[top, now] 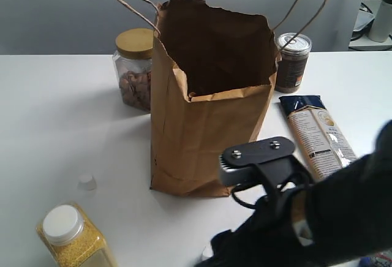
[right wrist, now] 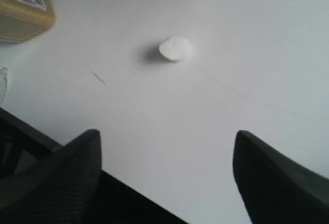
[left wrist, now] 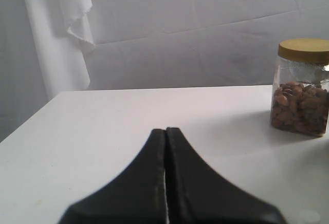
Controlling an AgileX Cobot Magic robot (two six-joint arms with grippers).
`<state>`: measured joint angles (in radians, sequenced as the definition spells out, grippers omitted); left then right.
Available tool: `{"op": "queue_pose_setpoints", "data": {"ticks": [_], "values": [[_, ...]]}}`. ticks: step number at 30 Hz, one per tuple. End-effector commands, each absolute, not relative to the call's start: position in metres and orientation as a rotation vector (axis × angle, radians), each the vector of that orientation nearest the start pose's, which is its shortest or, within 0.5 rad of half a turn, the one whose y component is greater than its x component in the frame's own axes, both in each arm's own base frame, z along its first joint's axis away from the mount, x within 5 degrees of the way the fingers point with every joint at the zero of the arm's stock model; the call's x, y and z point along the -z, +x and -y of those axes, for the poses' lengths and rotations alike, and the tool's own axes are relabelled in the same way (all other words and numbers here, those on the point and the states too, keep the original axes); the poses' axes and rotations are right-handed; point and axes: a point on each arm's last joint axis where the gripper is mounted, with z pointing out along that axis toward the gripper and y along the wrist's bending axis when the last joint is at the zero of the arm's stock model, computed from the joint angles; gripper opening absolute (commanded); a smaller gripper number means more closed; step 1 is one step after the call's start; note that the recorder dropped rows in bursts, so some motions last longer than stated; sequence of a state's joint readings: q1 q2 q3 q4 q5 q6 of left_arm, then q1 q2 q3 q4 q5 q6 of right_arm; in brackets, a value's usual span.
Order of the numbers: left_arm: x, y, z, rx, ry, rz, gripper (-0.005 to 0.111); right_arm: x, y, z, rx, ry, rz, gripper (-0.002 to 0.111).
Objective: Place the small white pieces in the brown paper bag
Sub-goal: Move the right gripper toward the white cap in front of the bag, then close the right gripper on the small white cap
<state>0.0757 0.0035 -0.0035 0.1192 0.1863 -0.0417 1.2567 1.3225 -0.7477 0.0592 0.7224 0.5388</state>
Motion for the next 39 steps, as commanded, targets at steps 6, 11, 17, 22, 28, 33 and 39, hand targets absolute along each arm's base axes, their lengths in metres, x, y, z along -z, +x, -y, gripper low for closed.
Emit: {"op": "queue_pose_setpoints", "data": {"ticks": [6, 11, 17, 22, 28, 33, 39], "values": [[-0.197, 0.056, -0.006, -0.127, -0.011, -1.667, 0.0, -0.182, 0.078, -0.286, -0.298, -1.08, -2.789, 0.069], [-0.197, 0.056, -0.006, -0.127, -0.011, -1.667, 0.0, -0.16, 0.084, -0.298, -0.212, -1.111, -2.794, 0.068], [-0.197, 0.056, -0.006, -0.127, -0.011, -1.667, 0.0, -0.138, 0.088, -0.303, -0.151, -1.142, -2.787, 0.068], [-0.197, 0.056, -0.006, -0.127, -0.011, -1.667, 0.0, -0.123, 0.093, -0.304, -0.12, -1.131, -2.811, 0.062], [-0.197, 0.056, -0.006, -0.127, -0.011, -1.667, 0.0, -0.115, 0.095, -0.303, -0.096, -1.125, -2.828, 0.035], [-0.197, 0.056, -0.006, -0.127, -0.011, -1.667, 0.0, -0.116, 0.095, -0.303, -0.104, -1.129, -2.824, 0.0], [-0.197, 0.056, -0.006, -0.127, -0.011, -1.667, 0.0, -0.15, 0.085, -0.305, -0.229, -1.154, -2.739, 0.0]]}}
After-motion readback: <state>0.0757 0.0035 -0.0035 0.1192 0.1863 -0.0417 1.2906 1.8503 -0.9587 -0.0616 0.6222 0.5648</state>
